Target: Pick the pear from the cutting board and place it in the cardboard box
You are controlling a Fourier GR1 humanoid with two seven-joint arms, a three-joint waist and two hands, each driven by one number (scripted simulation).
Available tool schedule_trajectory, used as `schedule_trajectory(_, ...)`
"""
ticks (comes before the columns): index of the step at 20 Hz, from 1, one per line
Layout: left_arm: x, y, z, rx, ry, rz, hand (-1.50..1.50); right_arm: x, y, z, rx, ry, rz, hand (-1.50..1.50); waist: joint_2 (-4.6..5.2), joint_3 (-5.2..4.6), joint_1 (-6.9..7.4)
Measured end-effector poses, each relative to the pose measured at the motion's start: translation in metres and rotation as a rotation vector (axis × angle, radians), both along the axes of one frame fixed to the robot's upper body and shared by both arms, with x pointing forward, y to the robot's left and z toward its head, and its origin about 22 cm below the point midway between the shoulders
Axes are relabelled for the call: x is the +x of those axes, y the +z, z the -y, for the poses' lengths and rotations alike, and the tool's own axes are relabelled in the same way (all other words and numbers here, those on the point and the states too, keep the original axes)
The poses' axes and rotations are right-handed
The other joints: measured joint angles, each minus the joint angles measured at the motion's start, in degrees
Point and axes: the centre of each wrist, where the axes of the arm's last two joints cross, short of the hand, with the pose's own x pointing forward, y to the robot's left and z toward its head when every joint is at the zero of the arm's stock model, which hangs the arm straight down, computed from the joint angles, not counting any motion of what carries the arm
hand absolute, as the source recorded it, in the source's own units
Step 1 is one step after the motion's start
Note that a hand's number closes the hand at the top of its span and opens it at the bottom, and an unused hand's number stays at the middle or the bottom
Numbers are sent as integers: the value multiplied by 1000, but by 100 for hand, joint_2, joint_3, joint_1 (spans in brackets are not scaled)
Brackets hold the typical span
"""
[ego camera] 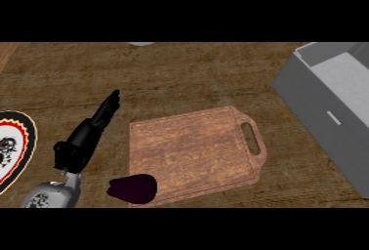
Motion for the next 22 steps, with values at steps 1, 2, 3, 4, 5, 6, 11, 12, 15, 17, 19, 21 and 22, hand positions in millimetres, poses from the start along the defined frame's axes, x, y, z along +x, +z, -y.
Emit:
schedule_trajectory(1, -1, -1, 5, -4, -14, 0, 0, -4, 4, 8, 11, -7, -1, 150, 11, 0, 65)
schedule_trajectory(2, -1, -5, 9, -3, -26, -1, 0, -8, 9, 16, 20, -14, -6, 150, 24, -1, 129)
schedule_trajectory(3, 1, -3, 10, -8, -30, 0, 0, -12, 11, 21, 28, -21, -10, 150, 32, -3, 176)
schedule_trajectory(4, 1, 1, 12, -8, -39, 4, 0, -13, 13, 27, 38, -39, -11, 150, 41, -2, 239)
schedule_trajectory(5, 4, 4, 16, -8, -47, 3, 0, -11, 18, 27, 45, -46, -13, 150, 49, -1, 285)
schedule_trajectory(6, 6, 5, 21, -8, -57, 7, 0, -10, 17, 29, 53, -55, -17, 150, 55, -4, 320)
schedule_trajectory(11, 9, 1, 30, -5, -69, 8, 0, 1, 23, 31, 52, -110, -11, 150, 77, -3, 437)
schedule_trajectory(12, 8, -1, 26, -5, -73, 9, 0, 3, 21, 33, 44, -122, -8, 150, 79, -6, 456)
schedule_trajectory(15, 14, 2, 30, -6, -83, 16, 0, 16, 14, 29, 14, -141, -3, 150, 89, -4, 494)
schedule_trajectory(17, 17, 8, 30, -8, -90, 13, 0, 28, 7, 21, -12, -149, 0, 150, 93, -3, 524)
schedule_trajectory(19, 16, 8, 32, -9, -88, 20, 0, 39, -2, 13, -36, -157, -7, 150, 93, -3, 534)
schedule_trajectory(21, 16, 5, 29, -8, -88, 18, 0, 47, -15, 10, -55, -165, -11, 150, 94, -5, 534)
schedule_trajectory(22, 17, 4, 31, -10, -87, 16, 0, 49, -25, 10, -63, -169, -18, 150, 93, -5, 528)
